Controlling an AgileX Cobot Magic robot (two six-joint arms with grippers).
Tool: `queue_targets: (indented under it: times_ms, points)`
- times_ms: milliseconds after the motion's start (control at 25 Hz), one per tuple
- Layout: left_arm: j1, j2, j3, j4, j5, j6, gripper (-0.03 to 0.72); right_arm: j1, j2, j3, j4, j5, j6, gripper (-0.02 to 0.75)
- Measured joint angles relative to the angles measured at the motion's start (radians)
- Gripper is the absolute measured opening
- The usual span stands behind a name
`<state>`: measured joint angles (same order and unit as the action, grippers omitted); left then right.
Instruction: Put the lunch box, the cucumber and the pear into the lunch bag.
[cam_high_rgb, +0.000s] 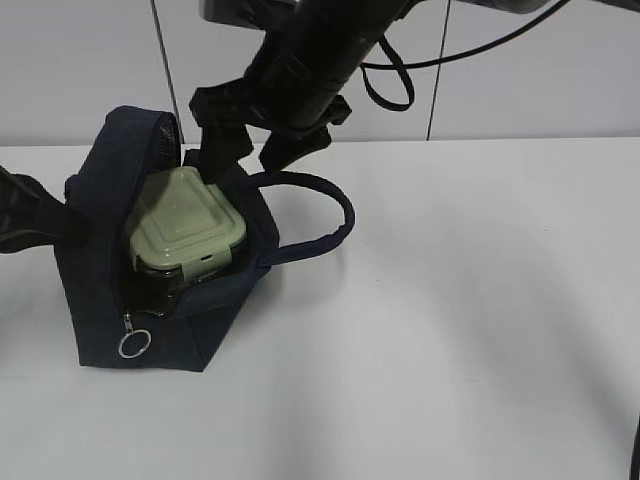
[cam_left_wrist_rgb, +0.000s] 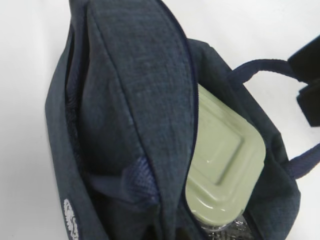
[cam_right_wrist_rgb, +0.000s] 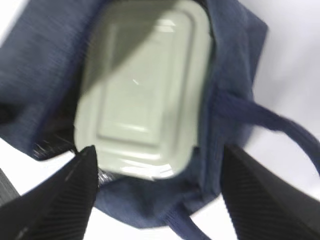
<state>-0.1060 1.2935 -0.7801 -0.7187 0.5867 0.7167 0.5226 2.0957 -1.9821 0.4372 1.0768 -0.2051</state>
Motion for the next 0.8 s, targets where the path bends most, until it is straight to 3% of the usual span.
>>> queue_targets:
  times_ms: [320, 800]
  points:
    - [0.000, 0.000, 0.000, 0.000, 0.002, 0.000, 0.001, -0.001, 0.057, 0.000, -0.030, 0.047, 0.014, 0.508]
    - [0.000, 0.000, 0.000, 0.000, 0.003, 0.000, 0.001, -0.006, 0.124, 0.000, -0.105, 0.054, 0.018, 0.497]
